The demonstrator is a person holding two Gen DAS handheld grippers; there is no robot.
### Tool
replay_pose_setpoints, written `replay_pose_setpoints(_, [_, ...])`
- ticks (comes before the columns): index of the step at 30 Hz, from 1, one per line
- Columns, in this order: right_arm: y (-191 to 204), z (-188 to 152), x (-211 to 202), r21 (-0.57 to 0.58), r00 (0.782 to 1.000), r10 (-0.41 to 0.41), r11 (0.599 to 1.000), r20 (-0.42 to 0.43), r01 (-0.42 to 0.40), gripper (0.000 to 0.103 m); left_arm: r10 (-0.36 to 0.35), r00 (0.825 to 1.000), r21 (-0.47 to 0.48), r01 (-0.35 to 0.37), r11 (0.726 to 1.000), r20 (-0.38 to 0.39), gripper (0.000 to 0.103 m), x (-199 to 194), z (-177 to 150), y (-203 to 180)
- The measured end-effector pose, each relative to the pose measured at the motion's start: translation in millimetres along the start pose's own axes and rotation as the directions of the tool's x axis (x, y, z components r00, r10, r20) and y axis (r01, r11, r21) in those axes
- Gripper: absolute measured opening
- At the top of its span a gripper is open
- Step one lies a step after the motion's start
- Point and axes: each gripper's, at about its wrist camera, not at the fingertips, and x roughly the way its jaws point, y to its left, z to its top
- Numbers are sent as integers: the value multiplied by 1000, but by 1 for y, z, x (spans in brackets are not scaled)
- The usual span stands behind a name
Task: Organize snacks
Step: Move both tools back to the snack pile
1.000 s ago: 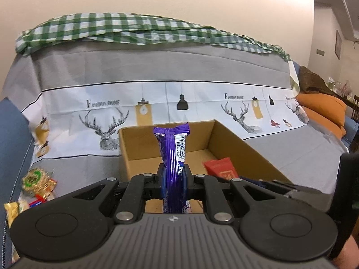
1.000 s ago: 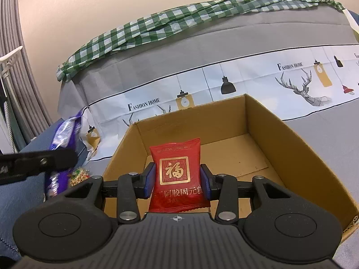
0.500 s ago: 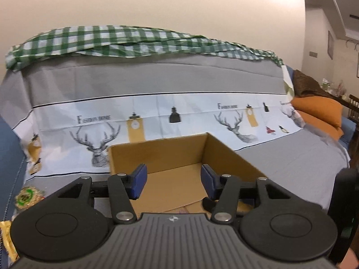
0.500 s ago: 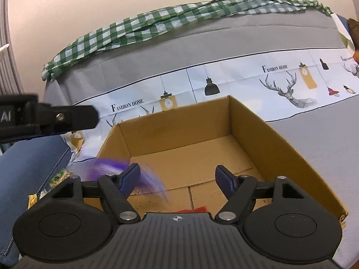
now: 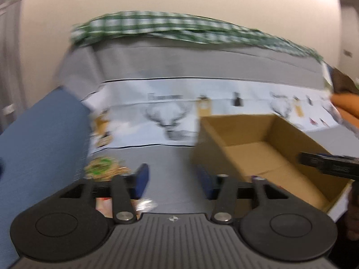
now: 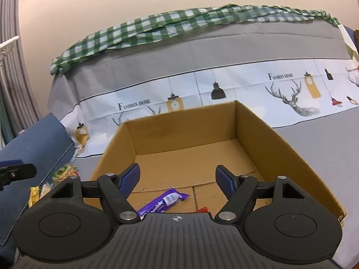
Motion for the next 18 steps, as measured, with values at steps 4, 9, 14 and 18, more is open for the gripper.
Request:
replay_pose_setpoints(4, [10,-3,-5,-52,1000,30,998,-1,-30,59,89,994,-47,-92,995,-65,8,0,-30,35])
replay_pose_setpoints(9, [28,-5,-16,-110,995,96,989,2,-95,40,158,976,-221,-189,957,-151,8,3,-33,72])
replay_pose_setpoints(14, [55,-8,-22,-175,990,144,974,-9,-143,40,94,938,-292,-198,936,-335,58,23,-35,90])
replay_pose_setpoints(18, [78,-9,-22,-197,983,182,963,-41,-186,41,135,892,-162,-224,961,-432,72,39,-36,73])
